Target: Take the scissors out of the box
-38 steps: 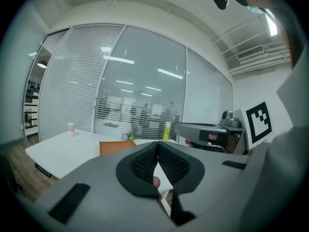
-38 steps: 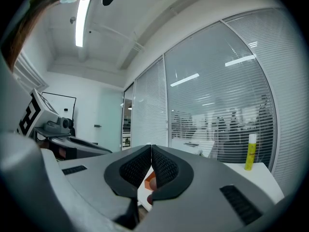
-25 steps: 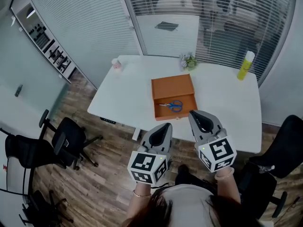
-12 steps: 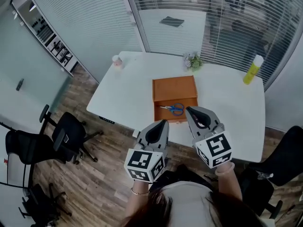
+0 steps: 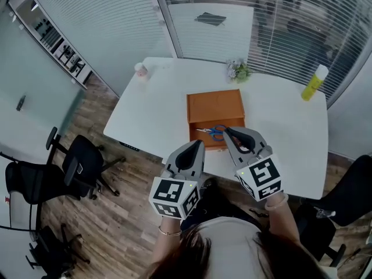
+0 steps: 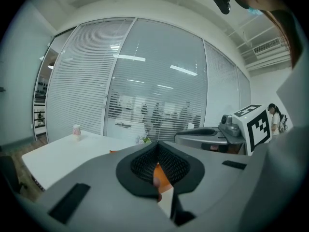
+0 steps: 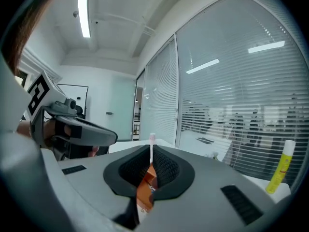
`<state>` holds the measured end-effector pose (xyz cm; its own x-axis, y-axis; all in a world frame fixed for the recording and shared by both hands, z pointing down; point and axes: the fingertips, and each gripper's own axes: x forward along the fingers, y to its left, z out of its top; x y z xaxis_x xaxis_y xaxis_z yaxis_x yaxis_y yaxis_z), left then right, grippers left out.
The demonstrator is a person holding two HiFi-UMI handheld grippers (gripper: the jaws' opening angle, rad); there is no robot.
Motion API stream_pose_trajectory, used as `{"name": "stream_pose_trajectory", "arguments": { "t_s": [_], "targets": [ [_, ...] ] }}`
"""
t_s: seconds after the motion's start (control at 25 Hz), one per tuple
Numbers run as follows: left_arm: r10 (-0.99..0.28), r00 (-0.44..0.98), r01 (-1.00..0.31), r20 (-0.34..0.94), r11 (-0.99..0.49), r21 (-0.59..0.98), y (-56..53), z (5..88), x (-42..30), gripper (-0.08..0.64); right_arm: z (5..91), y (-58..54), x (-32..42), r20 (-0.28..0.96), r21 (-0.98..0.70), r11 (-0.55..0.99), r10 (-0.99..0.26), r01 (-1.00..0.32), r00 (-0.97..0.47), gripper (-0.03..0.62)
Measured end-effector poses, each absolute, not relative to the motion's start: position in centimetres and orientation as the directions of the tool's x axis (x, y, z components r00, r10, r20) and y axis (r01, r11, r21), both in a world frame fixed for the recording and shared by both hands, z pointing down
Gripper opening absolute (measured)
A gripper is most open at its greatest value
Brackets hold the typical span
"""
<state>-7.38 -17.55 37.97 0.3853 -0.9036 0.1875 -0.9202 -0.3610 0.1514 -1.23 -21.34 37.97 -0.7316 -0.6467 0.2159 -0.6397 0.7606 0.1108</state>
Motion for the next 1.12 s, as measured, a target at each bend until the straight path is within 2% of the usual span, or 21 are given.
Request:
{"name": "stream_pose_trajectory", "arguments": {
  "t_s": [0.36,1.12],
  "targets": [
    [-0.896,0.404,-0.912,0.182,-0.382,0.147,-20.8,38.0,-8.6,0.018,40.3,-23.6,-2.4,0.289,0.125,0.781,-0.618,-0.612,-0.731,0.049],
    [-0.889,0.416,-0.907,0.193,-0.390,0.156,-26.1,39.7,-11.0,0.018,47.6,-26.7,-5.3,0.497,0.148,0.870,-0.477,-0.470,-0.725,0.071]
  ]
}}
